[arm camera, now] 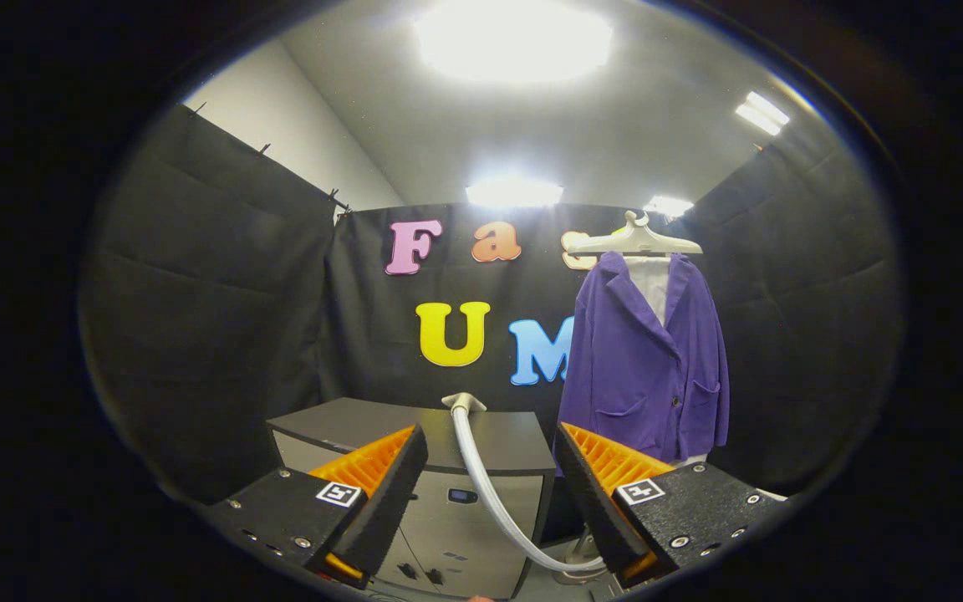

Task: Iron the clothes twice with a garment steamer, once on the left side and once on the right side.

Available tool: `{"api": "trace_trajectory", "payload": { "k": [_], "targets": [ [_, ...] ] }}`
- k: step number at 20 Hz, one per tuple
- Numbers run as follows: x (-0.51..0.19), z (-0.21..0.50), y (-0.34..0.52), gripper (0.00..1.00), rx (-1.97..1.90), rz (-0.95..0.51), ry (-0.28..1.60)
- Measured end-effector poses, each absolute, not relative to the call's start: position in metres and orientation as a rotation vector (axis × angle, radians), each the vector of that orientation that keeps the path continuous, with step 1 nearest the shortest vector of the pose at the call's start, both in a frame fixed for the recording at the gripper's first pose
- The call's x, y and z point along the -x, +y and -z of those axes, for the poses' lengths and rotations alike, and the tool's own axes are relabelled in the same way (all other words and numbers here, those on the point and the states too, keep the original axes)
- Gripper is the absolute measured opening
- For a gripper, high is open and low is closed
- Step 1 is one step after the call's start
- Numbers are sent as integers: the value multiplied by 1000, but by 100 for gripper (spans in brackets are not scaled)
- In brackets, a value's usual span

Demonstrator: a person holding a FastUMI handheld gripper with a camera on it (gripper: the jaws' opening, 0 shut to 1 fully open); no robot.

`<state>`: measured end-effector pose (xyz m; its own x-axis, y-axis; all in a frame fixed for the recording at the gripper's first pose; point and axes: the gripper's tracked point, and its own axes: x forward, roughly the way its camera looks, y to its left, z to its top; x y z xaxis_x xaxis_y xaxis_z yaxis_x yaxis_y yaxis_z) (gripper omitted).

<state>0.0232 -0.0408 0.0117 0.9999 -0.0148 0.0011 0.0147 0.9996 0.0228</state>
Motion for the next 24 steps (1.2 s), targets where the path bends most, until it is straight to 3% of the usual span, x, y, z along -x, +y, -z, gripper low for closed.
{"api": "trace_trajectory", "payload": {
  "k": [10, 18, 24],
  "targets": [
    [-74, -64, -59, 94, -64, 14, -22],
    [-162, -99, -54, 95, 42, 115, 49],
    [-244, -87, -24, 95, 23, 101, 186]
  ]
}}
